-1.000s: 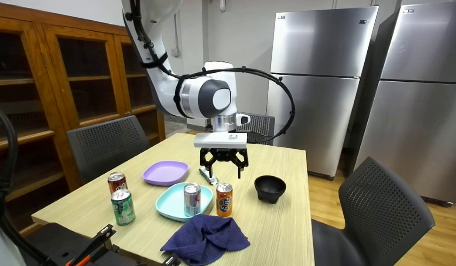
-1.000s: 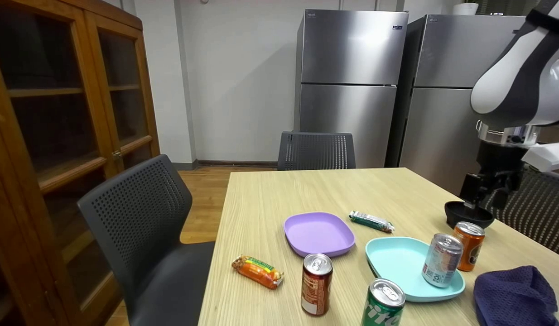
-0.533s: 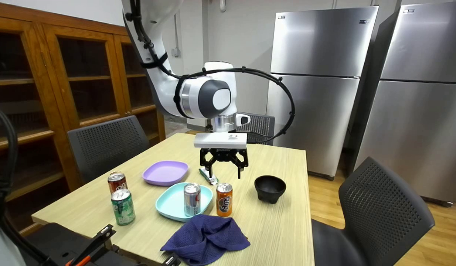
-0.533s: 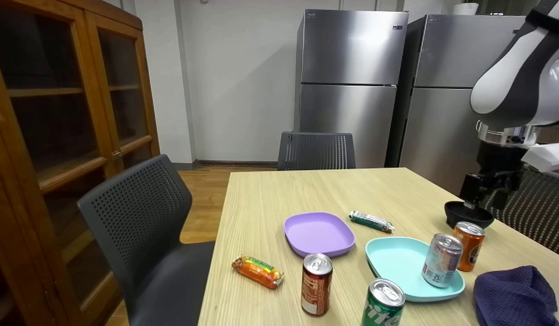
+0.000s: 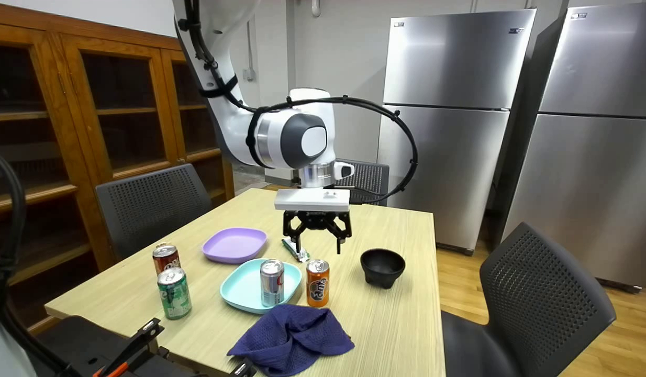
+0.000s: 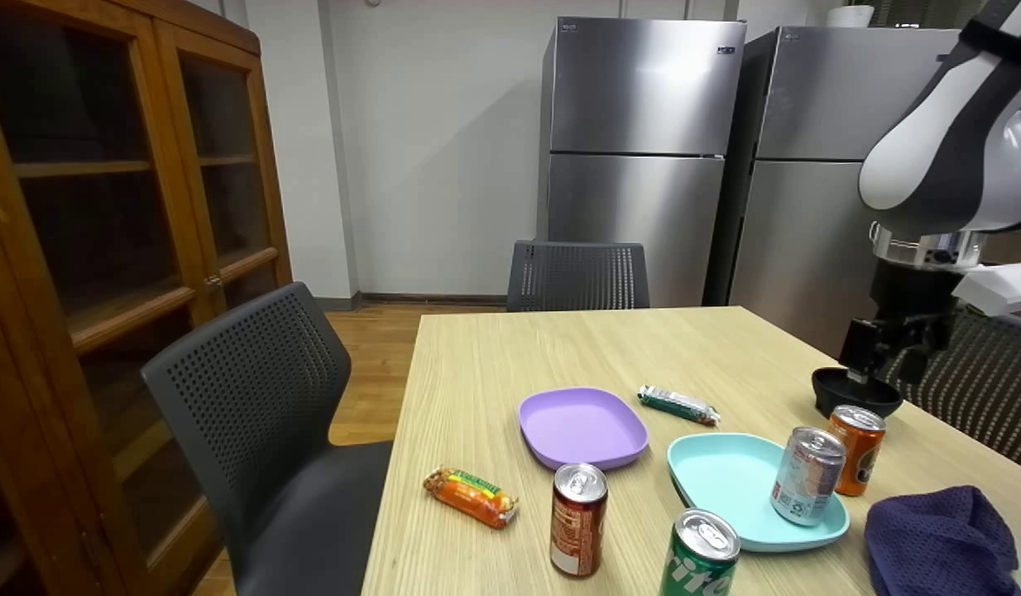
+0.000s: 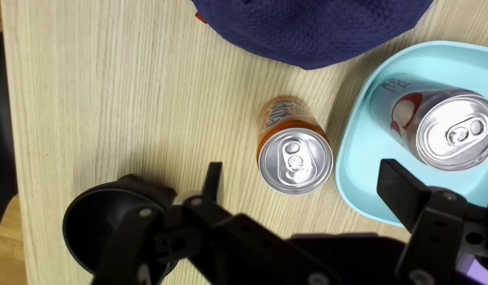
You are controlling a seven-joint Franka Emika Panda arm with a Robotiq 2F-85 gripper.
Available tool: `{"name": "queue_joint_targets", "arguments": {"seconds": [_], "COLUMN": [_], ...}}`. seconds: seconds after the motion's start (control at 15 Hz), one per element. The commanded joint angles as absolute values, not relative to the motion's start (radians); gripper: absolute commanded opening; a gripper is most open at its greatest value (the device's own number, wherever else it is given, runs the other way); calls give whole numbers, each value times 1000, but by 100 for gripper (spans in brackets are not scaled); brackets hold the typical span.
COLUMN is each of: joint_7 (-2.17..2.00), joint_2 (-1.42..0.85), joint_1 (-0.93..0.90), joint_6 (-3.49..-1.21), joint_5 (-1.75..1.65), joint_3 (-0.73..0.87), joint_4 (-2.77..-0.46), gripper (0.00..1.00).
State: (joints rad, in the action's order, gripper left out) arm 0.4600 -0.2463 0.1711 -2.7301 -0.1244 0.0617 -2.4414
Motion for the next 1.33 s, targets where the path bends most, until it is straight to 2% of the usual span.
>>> {"name": "queue_joint_targets", "arguments": {"seconds": [0.0, 1.27], "joint_7": [478, 431], "joint_2": [-259, -442], "joint_1": [179, 183], "joint_6": [-2762, -2869], "joint_5": [-124, -137], "joint_3": [49, 37], "joint_4": [-2441, -2357], "gripper": [100, 100]}}
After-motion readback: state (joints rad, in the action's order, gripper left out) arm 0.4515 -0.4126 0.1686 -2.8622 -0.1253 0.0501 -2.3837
